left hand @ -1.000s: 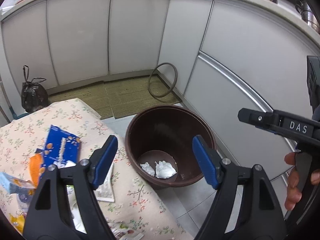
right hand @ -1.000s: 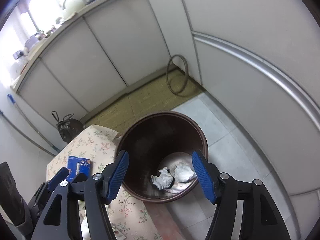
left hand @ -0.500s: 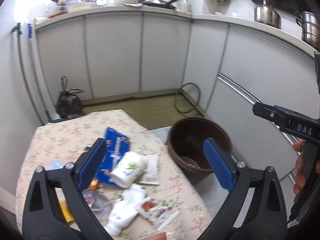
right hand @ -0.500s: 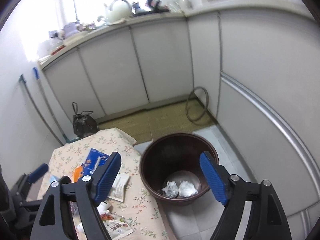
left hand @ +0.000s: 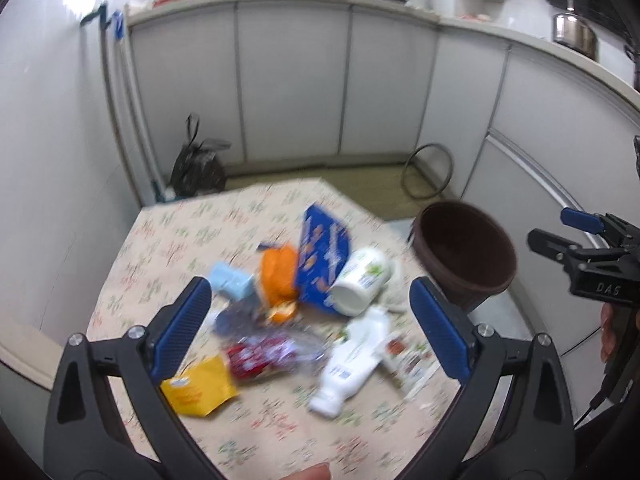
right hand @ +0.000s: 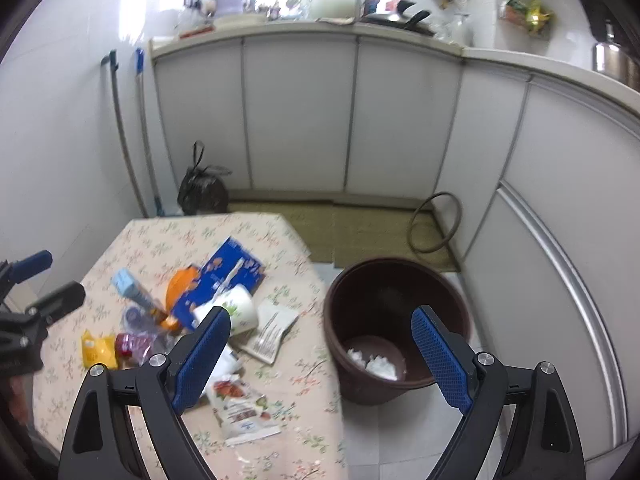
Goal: Collect trash
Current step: 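Move both grippers back over the table toward the milk carton and cup, then grasp the light-blue milk carton with the left gripper while the right grasps the paper cup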
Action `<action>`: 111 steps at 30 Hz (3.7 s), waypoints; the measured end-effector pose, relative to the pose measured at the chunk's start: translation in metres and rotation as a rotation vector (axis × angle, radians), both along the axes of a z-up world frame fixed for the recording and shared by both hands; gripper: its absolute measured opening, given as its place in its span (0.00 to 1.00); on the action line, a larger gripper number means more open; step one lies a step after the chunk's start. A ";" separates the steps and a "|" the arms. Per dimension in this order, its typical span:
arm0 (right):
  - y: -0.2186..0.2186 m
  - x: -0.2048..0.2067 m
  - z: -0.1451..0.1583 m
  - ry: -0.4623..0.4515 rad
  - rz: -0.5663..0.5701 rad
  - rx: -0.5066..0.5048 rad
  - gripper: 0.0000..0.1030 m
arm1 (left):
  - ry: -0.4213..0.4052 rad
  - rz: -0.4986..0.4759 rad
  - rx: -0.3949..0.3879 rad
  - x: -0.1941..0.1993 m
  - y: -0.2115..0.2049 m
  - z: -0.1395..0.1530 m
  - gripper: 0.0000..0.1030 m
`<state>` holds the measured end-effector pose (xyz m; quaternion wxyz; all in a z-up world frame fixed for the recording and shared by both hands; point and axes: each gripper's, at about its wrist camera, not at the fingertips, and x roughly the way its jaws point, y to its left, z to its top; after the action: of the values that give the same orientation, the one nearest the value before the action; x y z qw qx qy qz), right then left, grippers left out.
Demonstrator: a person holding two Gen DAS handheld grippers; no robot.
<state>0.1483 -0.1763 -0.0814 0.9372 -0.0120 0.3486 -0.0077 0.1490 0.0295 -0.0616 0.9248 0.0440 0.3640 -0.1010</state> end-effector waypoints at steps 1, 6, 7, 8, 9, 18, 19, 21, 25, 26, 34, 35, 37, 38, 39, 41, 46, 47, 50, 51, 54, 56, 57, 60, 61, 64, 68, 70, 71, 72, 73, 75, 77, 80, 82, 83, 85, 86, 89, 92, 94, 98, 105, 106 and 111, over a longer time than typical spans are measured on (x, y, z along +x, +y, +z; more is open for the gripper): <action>0.004 0.003 -0.005 0.020 0.010 0.001 0.91 | 0.033 0.012 0.008 0.003 0.011 -0.008 0.96; 0.024 0.012 -0.040 0.144 0.044 0.011 0.91 | 0.191 0.042 0.022 0.012 0.047 -0.041 0.96; 0.029 0.015 -0.051 0.186 0.051 0.010 0.91 | 0.232 0.051 0.003 0.014 0.054 -0.049 0.96; 0.033 0.017 -0.061 0.221 0.060 0.009 0.91 | 0.267 0.063 -0.014 0.015 0.060 -0.055 0.96; 0.037 0.019 -0.071 0.256 0.071 0.006 0.91 | 0.305 0.075 -0.039 0.016 0.067 -0.062 0.95; 0.064 0.026 -0.117 0.395 0.130 -0.072 0.91 | 0.192 0.064 -0.050 0.039 0.090 -0.074 0.88; 0.064 0.027 -0.118 0.401 0.133 -0.074 0.91 | 0.168 0.061 -0.041 0.044 0.086 -0.078 0.88; 0.066 0.029 -0.121 0.414 0.137 -0.070 0.91 | 0.146 0.058 -0.030 0.054 0.077 -0.085 0.88; 0.065 0.033 -0.122 0.422 0.135 -0.063 0.91 | 0.099 0.029 0.032 0.077 0.058 -0.096 0.88; 0.064 0.033 -0.122 0.423 0.134 -0.062 0.91 | 0.090 0.026 0.052 0.082 0.056 -0.099 0.88; 0.053 0.037 -0.130 0.447 0.123 -0.050 0.91 | 0.075 -0.025 0.091 0.101 0.048 -0.111 0.58; 0.051 0.039 -0.129 0.444 0.120 -0.048 0.91 | 0.078 -0.030 0.094 0.101 0.047 -0.112 0.58; 0.049 0.043 -0.128 0.439 0.113 -0.040 0.91 | 0.073 -0.022 0.092 0.100 0.048 -0.111 0.57; 0.048 0.046 -0.127 0.436 0.110 -0.034 0.91 | 0.077 -0.011 0.094 0.100 0.049 -0.109 0.57; 0.047 0.050 -0.125 0.431 0.107 -0.024 0.91 | 0.079 0.000 0.092 0.099 0.051 -0.107 0.57; 0.048 0.057 -0.121 0.412 0.117 -0.009 0.91 | 0.074 0.025 0.071 0.096 0.056 -0.096 0.57; 0.067 0.082 -0.109 0.343 0.252 -0.034 0.91 | 0.046 0.038 0.038 0.078 0.061 -0.066 0.57; 0.073 0.086 -0.107 0.321 0.297 -0.058 0.91 | 0.042 0.032 0.034 0.074 0.062 -0.062 0.57; 0.085 0.099 -0.107 0.290 0.385 -0.102 0.91 | 0.044 0.017 0.013 0.064 0.063 -0.053 0.57; 0.087 0.103 -0.108 0.289 0.408 -0.093 0.91 | 0.051 0.013 0.007 0.061 0.064 -0.052 0.57; 0.093 0.118 -0.114 0.315 0.495 -0.052 0.91 | 0.071 -0.001 -0.012 0.058 0.063 -0.052 0.57; 0.095 0.125 -0.118 0.327 0.522 -0.054 0.91 | 0.077 -0.006 -0.016 0.057 0.061 -0.053 0.57; 0.095 0.128 -0.121 0.330 0.529 -0.064 0.91 | 0.081 -0.009 -0.020 0.057 0.060 -0.053 0.57; 0.092 0.138 -0.131 0.353 0.555 -0.070 0.91 | 0.096 -0.013 -0.033 0.059 0.058 -0.055 0.57; 0.091 0.141 -0.133 0.357 0.565 -0.070 0.91 | 0.101 -0.015 -0.036 0.060 0.058 -0.056 0.57; 0.089 0.148 -0.143 0.380 0.593 -0.057 0.91 | 0.104 -0.016 -0.033 0.062 0.056 -0.057 0.57; 0.090 0.157 -0.155 0.404 0.614 -0.045 0.91 | 0.110 -0.011 -0.045 0.065 0.058 -0.057 0.57; 0.090 0.162 -0.160 0.402 0.603 -0.057 0.91 | 0.112 -0.008 -0.044 0.067 0.059 -0.057 0.57; 0.088 0.164 -0.162 0.404 0.599 -0.051 0.92 | 0.111 -0.006 -0.042 0.068 0.060 -0.058 0.57; 0.086 0.167 -0.163 0.401 0.591 -0.037 0.92 | 0.111 -0.002 -0.039 0.068 0.060 -0.058 0.57; 0.084 0.168 -0.163 0.397 0.583 -0.024 0.92 | 0.112 0.001 -0.038 0.069 0.060 -0.059 0.57; 0.080 0.173 -0.165 0.396 0.564 -0.004 0.92 | 0.115 0.006 -0.041 0.069 0.061 -0.059 0.57; 0.078 0.175 -0.169 0.408 0.552 -0.002 0.92 | 0.115 0.005 -0.042 0.069 0.060 -0.059 0.57; 0.079 0.175 -0.173 0.419 0.548 -0.012 0.92 | 0.111 0.002 -0.041 0.066 0.058 -0.058 0.57; 0.075 0.176 -0.172 0.408 0.540 0.014 0.90 | 0.111 0.001 -0.039 0.066 0.057 -0.058 0.57; 0.071 0.177 -0.172 0.409 0.535 0.036 0.88 | 0.111 0.000 -0.039 0.066 0.058 -0.058 0.57; 0.065 0.177 -0.171 0.403 0.528 0.072 0.80 | 0.108 0.000 -0.042 0.065 0.058 -0.057 0.57; 0.061 0.178 -0.169 0.404 0.530 0.102 0.60 | 0.108 0.001 -0.044 0.066 0.058 -0.056 0.57; 0.043 0.184 -0.168 0.420 0.481 0.178 0.10 | 0.108 0.003 -0.049 0.066 0.059 -0.056 0.57; 0.034 0.181 -0.168 0.426 0.467 0.183 0.08 | 0.106 0.003 -0.051 0.065 0.061 -0.055 0.57; 0.030 0.180 -0.167 0.426 0.444 0.181 0.09 | 0.105 0.001 -0.054 0.065 0.061 -0.053 0.57; 0.024 0.181 -0.159 0.475 0.385 0.239 0.79 | 0.107 0.001 -0.065 0.065 0.063 -0.051 0.57; 0.037 0.197 -0.149 0.453 0.298 0.282 0.86 | 0.092 0.005 -0.058 0.064 0.059 -0.049 0.57; 0.044 0.201 -0.153 0.463 0.294 0.277 0.86 | 0.088 0.006 -0.051 0.063 0.058 -0.049 0.57; 0.063 0.214 -0.177 0.521 0.227 0.216 0.70 | 0.074 0.004 -0.019 0.060 0.053 -0.047 0.57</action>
<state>0.3628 -0.1134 -0.2581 0.8068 0.0472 0.5727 0.1375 0.2090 0.0822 -0.1084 0.9113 0.0305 0.3973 -0.1042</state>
